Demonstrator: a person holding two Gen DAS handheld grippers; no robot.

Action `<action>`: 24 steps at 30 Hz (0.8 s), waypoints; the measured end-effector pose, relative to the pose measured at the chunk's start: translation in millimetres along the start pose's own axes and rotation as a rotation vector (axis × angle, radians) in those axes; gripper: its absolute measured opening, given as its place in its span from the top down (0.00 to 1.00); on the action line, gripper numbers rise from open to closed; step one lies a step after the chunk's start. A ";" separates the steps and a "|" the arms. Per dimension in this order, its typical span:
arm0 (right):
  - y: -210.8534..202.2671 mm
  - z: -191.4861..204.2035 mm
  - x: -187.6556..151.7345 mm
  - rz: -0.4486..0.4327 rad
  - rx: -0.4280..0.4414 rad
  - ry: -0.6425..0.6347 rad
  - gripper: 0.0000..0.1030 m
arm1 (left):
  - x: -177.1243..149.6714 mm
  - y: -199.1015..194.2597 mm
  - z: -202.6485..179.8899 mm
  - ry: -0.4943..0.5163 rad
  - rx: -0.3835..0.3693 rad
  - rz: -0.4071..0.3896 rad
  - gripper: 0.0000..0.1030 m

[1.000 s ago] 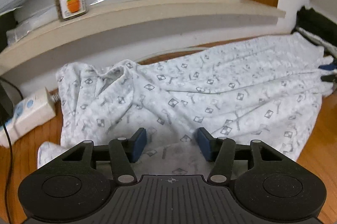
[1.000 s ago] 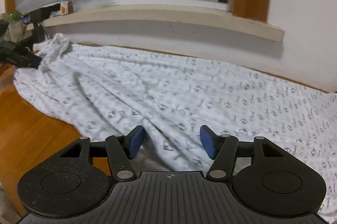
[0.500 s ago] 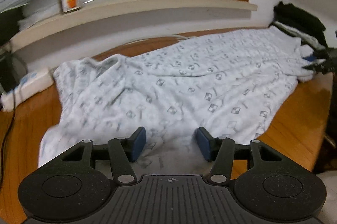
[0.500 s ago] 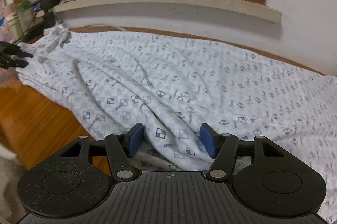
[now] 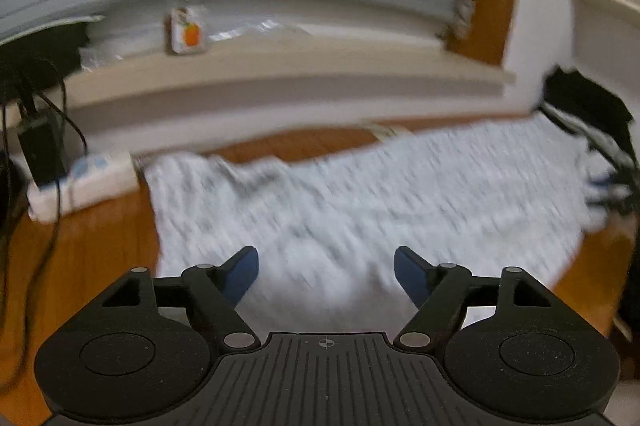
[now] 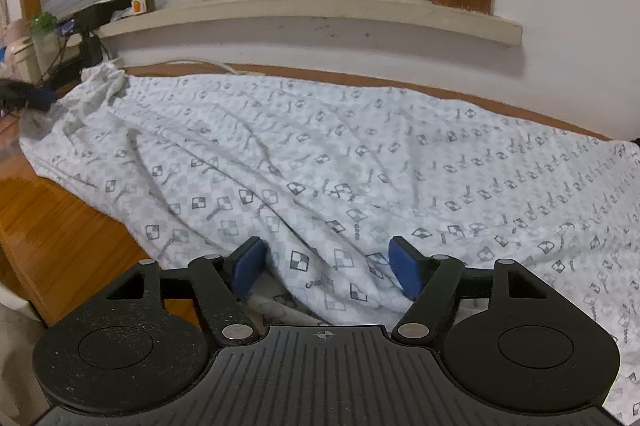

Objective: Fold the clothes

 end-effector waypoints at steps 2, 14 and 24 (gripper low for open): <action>2.4 0.0 -0.6 -0.011 -0.002 0.003 0.29 | 16.4 14.8 14.3 -0.034 0.023 0.013 0.24; 9.8 0.4 -1.8 -0.064 -0.018 0.012 0.25 | 52.8 32.9 69.4 -0.108 0.117 -0.036 0.95; -0.3 -1.8 3.5 -0.115 -0.040 0.016 0.25 | 39.1 35.5 82.6 -0.059 0.224 0.000 0.53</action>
Point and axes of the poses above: each gripper's, at about its wrist camera, not at the fingertips, and y roughly the way its jaws point, z to its left, x to its top, the point moved 3 cm from there along y, roughly the way its jaws point, and after that the axes turned 4 degrees about -z, right-handed, at the moved point
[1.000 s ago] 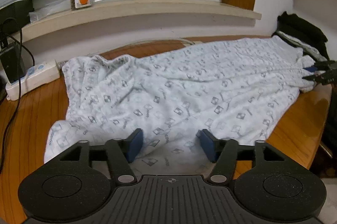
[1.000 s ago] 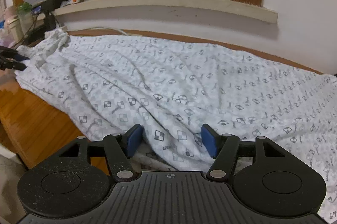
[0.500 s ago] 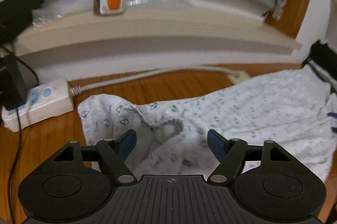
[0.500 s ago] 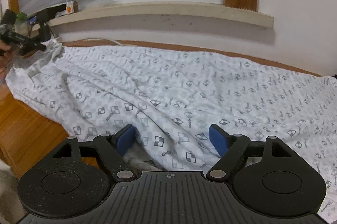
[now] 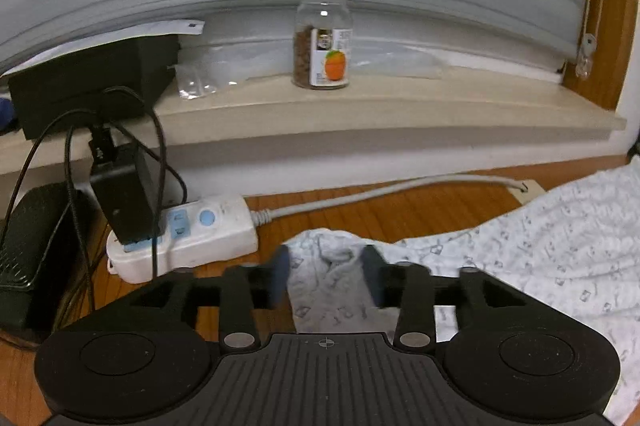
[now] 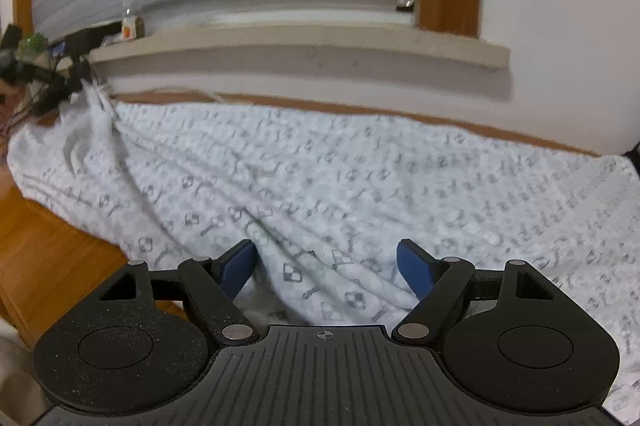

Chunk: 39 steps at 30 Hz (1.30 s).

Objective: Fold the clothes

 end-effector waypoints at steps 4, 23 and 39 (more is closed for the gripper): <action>-7.7 -1.5 7.1 -0.014 0.004 -0.024 0.25 | 1.8 5.8 -27.2 0.046 -0.053 -0.005 0.39; -9.3 -16.8 -1.1 0.075 0.061 -0.050 0.43 | -20.4 63.9 -210.2 0.390 -0.461 0.117 0.30; -25.5 -16.9 24.8 -0.029 -0.045 -0.138 0.98 | -3.4 46.3 -208.6 0.348 -0.529 0.001 0.99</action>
Point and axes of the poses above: each gripper's, at about its wrist camera, not at the fingertips, and y roughly the way its jaws point, z to its left, x to its top, the point moved 3 cm from there along y, roughly the way its jaws point, and after that the axes turned 4 degrees about -z, right-handed, at the moved point
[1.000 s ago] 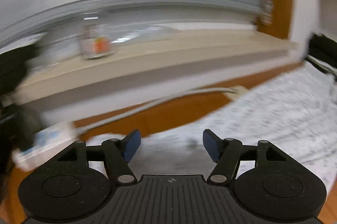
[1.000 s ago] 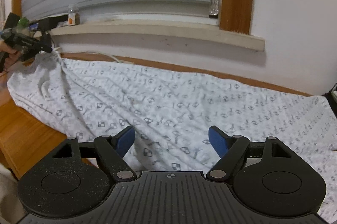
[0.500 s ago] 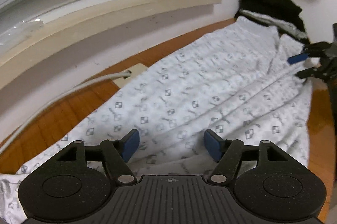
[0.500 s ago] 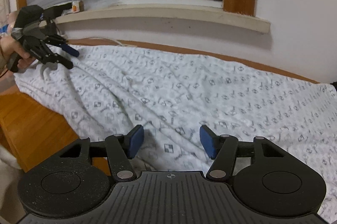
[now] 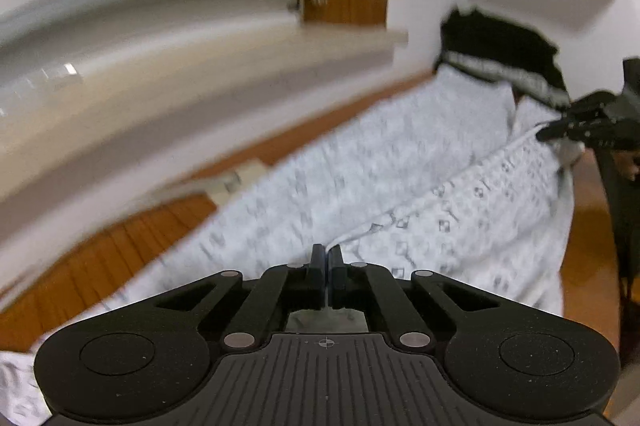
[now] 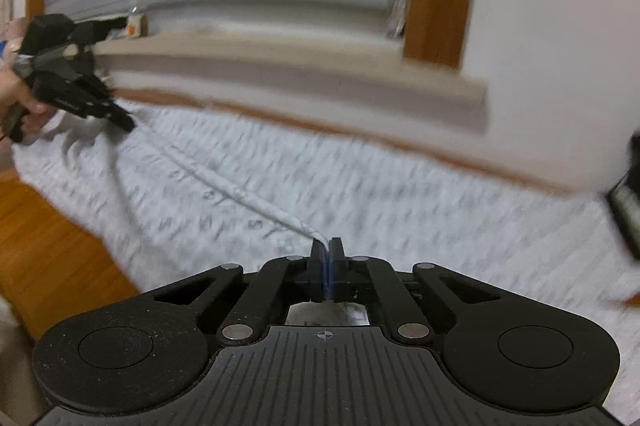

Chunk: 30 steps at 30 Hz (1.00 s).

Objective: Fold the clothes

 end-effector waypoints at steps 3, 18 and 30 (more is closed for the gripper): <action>7.6 4.4 27.2 -0.036 -0.085 -0.100 0.98 | 18.3 -16.7 3.4 0.019 0.029 -0.079 0.99; 143.7 16.4 85.7 0.037 -0.186 -0.166 0.56 | 29.6 29.2 59.9 -0.042 0.269 -0.002 0.46; 123.3 48.0 49.4 0.099 0.096 0.027 0.34 | -13.8 -49.7 87.1 -0.052 0.325 0.002 0.33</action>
Point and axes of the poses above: each gripper's, at about its wrist camera, not at the fingertips, and y roughly the way its jaws point, z to its left, x to its top, the point moved 3 cm from there along y, roughly the way its jaws point, and after that the axes turned 4 degrees about -z, right-handed, at the moved point
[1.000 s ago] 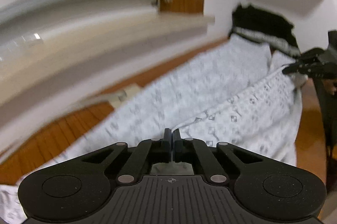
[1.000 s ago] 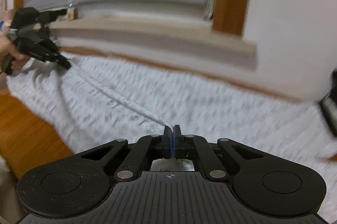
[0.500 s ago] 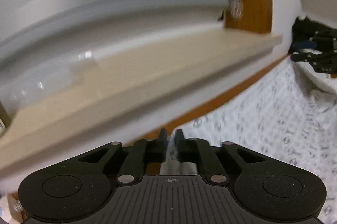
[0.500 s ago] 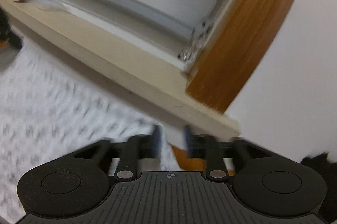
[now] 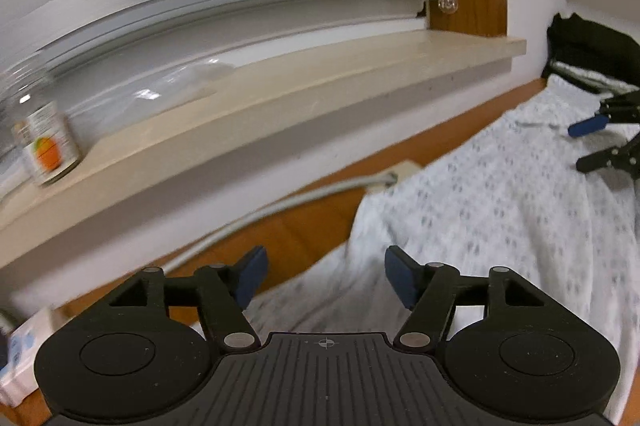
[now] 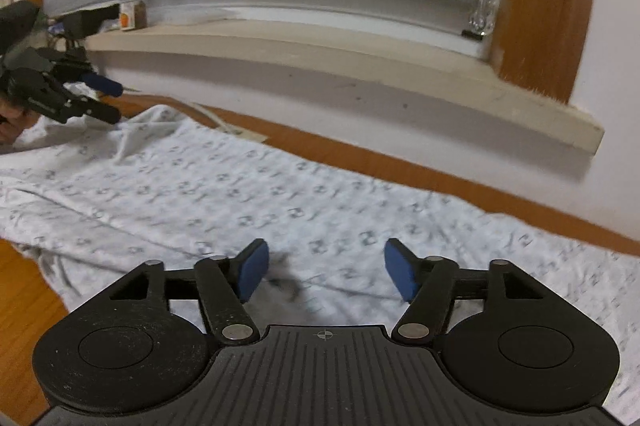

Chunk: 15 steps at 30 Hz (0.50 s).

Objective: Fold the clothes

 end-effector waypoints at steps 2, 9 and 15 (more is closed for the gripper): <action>0.6 2.5 -4.5 0.006 0.006 0.008 0.32 | -7.3 -11.5 10.3 -0.006 0.011 0.002 0.32; 5.8 -5.9 -19.4 0.023 0.023 0.056 0.27 | -35.8 -47.2 55.7 -0.035 0.023 0.042 0.27; 6.9 -11.0 -22.1 0.029 0.032 0.072 0.22 | -49.6 -44.0 75.8 -0.086 0.083 0.060 0.27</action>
Point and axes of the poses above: each gripper's, at about its wrist camera, not at the fingertips, and y roughly the way its jaws point, z to its left, x to its top, the point moved 3 cm from there along y, roughly the way its jaws point, and after that the axes turned 4 degrees about -z, right-handed, at the moved point
